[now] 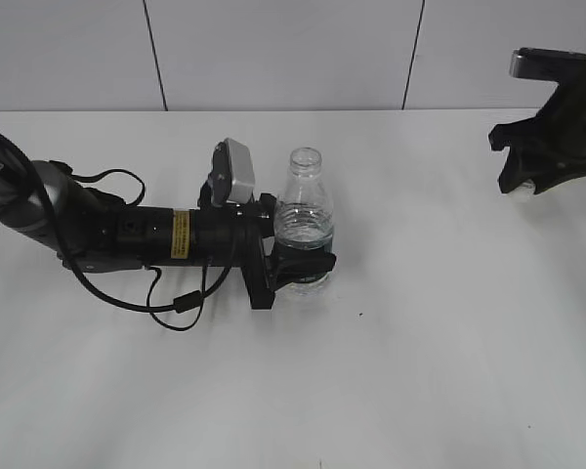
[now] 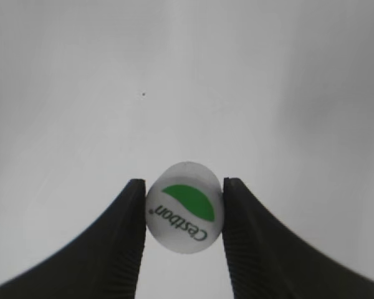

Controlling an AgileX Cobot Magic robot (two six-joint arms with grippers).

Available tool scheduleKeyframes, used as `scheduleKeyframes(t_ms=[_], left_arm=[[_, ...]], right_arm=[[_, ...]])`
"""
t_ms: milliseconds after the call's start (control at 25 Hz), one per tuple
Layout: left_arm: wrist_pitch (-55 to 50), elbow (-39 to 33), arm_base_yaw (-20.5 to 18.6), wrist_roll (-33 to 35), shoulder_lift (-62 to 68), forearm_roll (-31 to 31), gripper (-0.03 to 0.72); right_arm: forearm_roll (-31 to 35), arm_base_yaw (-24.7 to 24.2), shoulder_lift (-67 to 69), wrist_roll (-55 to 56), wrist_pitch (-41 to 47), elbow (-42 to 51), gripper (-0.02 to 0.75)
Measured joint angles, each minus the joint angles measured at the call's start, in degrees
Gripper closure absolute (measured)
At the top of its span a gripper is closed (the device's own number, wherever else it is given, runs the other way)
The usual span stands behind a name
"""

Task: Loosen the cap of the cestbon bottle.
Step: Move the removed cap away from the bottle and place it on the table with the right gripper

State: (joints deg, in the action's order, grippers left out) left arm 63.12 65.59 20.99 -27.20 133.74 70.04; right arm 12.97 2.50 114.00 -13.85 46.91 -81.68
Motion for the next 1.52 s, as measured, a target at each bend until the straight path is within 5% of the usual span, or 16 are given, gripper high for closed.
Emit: scheduleKeyframes(t_ms=[320, 1520], left_arm=[[0.00, 0.00, 0.00, 0.00, 0.00, 0.00, 0.283], [0.00, 0.00, 0.00, 0.00, 0.00, -0.18, 0.283]], right_arm=[[-1.17, -0.13, 1.07, 1.10, -8.94, 4.14, 0.448], [-1.27, -0.20, 8.57, 1.28, -10.52, 4.22, 0.451]])
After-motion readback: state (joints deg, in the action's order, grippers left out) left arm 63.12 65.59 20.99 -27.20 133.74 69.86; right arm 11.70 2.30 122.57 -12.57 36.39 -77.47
